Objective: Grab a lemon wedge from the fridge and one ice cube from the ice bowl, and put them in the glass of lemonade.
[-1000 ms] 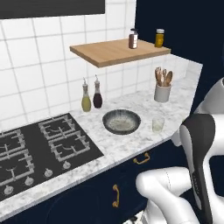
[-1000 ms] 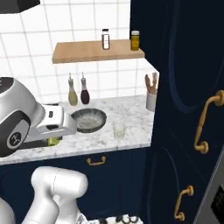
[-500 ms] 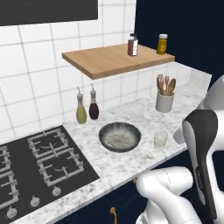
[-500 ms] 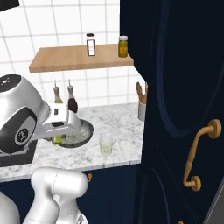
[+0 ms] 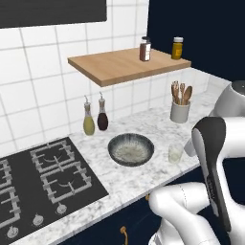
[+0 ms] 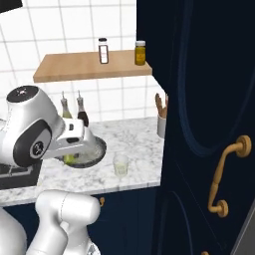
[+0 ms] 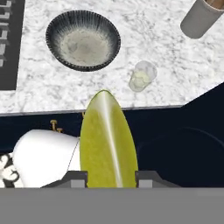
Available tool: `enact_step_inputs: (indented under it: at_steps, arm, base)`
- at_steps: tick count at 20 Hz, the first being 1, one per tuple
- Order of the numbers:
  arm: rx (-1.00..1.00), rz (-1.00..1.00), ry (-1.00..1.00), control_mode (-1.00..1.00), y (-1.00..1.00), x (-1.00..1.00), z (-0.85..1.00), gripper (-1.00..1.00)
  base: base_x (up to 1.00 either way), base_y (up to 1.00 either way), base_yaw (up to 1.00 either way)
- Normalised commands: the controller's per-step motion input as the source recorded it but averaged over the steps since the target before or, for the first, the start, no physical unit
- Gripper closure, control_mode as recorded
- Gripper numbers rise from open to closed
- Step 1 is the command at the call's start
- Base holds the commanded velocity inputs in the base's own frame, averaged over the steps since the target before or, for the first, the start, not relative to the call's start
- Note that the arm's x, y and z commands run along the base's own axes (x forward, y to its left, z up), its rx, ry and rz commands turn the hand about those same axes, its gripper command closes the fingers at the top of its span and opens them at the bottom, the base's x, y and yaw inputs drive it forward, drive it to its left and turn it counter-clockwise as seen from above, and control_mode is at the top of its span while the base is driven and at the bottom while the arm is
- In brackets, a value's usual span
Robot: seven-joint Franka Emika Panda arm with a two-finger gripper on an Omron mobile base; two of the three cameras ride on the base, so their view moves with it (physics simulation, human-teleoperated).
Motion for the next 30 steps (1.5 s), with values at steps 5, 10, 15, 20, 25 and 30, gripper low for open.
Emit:
enact_step_inputs:
  at_steps: [5,10,15,20,25,30]
  arm:
    - [0.07,0.00,0.10,-1.00,-0.01,1.00,-0.66,1.00]
    - [0.08,-0.03,0.00,-1.00,-0.38,1.00,-0.27,1.00]
    - [0.08,-0.13,0.00,-1.00,-0.60,1.00,-0.25,1.00]
    - [0.00,-0.02,0.04,-1.00,-0.05,0.84,-0.37,1.00]
    - [-0.01,0.00,0.05,-1.00,0.00,0.09,-0.40,1.00]
    - [0.00,0.00,0.08,-1.00,0.00,-0.03,-0.16,1.00]
  base:
    - [0.00,0.00,0.00]
    - [0.00,0.00,0.00]
    - [0.00,0.00,0.00]
    - [0.00,0.00,0.00]
    - [0.00,0.00,0.00]
    - [0.00,0.00,0.00]
